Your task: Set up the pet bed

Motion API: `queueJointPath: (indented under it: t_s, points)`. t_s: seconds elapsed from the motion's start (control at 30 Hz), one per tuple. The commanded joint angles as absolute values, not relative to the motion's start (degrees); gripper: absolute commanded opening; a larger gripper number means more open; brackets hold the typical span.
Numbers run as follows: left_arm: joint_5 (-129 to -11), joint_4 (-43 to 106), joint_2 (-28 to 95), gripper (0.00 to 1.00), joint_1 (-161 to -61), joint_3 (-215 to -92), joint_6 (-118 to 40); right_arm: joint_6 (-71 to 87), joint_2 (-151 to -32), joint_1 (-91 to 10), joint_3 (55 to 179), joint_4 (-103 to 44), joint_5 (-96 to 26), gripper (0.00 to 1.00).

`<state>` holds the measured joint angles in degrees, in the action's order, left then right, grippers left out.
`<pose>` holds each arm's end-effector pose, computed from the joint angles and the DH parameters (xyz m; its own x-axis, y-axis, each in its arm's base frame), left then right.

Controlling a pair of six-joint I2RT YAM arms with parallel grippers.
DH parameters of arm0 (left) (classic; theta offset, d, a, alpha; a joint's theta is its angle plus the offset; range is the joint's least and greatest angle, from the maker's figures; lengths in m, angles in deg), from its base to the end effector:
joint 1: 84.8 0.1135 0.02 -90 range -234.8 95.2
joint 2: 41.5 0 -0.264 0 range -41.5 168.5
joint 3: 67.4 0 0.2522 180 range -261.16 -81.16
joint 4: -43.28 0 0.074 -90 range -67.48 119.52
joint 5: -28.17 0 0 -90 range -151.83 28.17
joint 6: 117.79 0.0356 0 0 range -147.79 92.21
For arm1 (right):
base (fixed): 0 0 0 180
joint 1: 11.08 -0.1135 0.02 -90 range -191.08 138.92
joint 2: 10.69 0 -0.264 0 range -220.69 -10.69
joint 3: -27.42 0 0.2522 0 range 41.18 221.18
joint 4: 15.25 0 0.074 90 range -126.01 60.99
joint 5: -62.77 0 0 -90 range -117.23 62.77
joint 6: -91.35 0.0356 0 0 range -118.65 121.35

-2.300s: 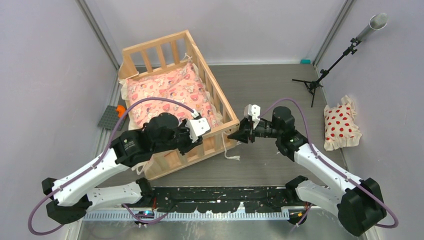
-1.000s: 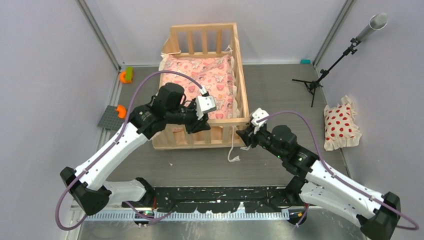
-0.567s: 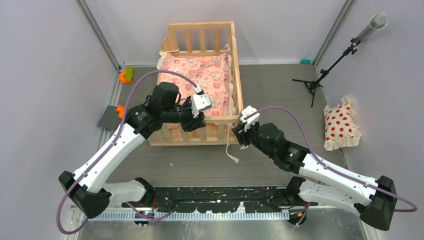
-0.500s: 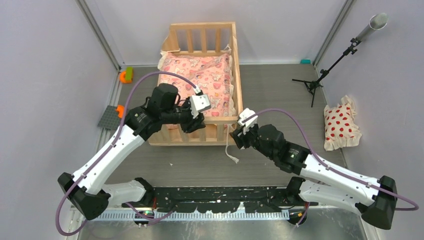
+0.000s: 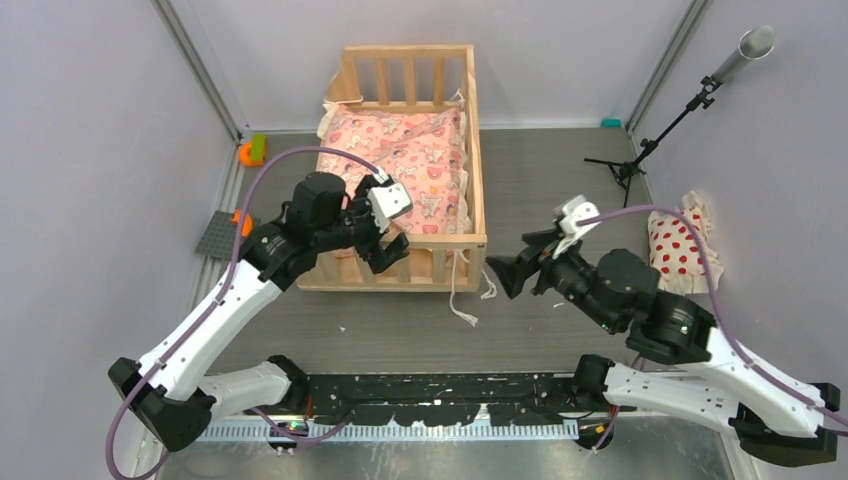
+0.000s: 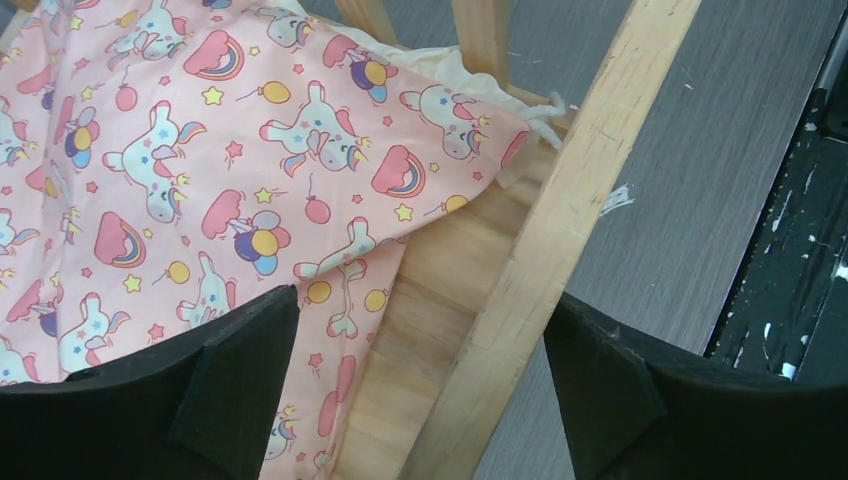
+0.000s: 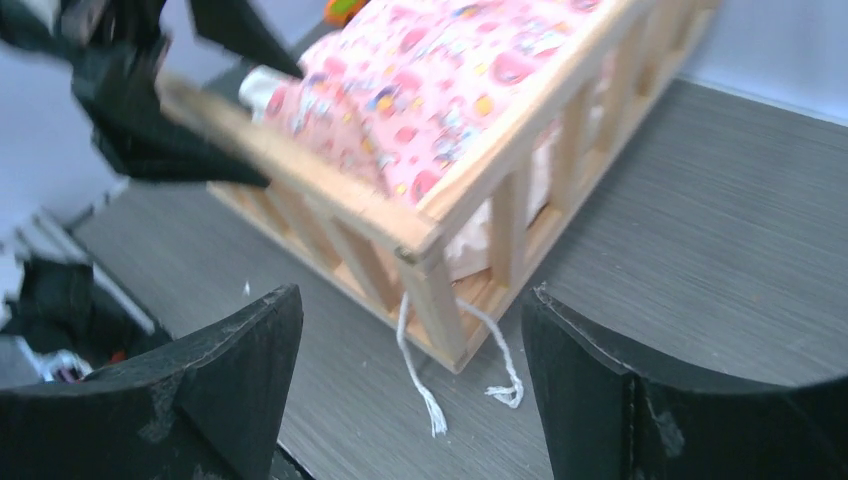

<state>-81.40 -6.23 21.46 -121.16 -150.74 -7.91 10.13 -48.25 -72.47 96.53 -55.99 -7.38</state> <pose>0.1784 -0.1462 0.3841 -0.0986 0.4704 -0.8769 0.8802 0.4523 0.1437 0.0737 0.1099 0.3892 -0.1771 -0.0249 -0.9839 -0.6458 0.7573 0.0971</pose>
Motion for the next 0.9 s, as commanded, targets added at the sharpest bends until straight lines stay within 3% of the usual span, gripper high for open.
queueJointPath:
  t_s: [0.0,0.17,0.3,0.4,0.57,0.7,0.77,0.8,0.87]
  points:
    - [-72.2,-0.3,19.0,0.99,-119.6,-151.5,-8.3,20.4,-52.2,-72.5,109.0,-64.3,5.9,0.86]
    - [-73.0,-0.1,17.6,1.00,-119.5,-153.5,-9.2,25.0,-74.1,-71.1,132.7,-80.8,15.2,0.91]
    - [-80.0,-1.1,15.0,1.00,-119.6,-154.3,-9.6,31.1,-88.3,-55.6,145.7,-84.9,-0.7,0.91]
    - [-89.9,-3.1,11.9,1.00,-119.6,-153.7,-7.4,31.2,-98.0,-48.0,152.1,-84.9,-5.5,0.91]
    - [-98.0,-5.4,8.3,1.00,-119.6,-152.6,-8.3,30.8,-110.8,-43.1,161.1,-85.0,-11.0,0.91]
    - [-97.2,-3.0,3.8,1.00,-119.6,-149.6,-12.0,29.7,-117.8,-42.1,167.7,-87.4,-7.3,0.89]
    - [-94.9,-2.7,1.9,1.00,-119.6,-148.6,-14.0,29.1,-120.4,-41.9,169.5,-88.1,-3.6,0.82]
    - [-92.8,-2.6,1.0,1.00,-119.6,-148.2,-15.6,28.8,-121.2,-41.9,169.9,-88.1,-1.7,0.70]
    - [-87.2,-2.7,-0.6,0.96,-119.5,-147.8,-19.7,29.0,-122.4,-41.9,169.8,-88.1,1.3,0.34]
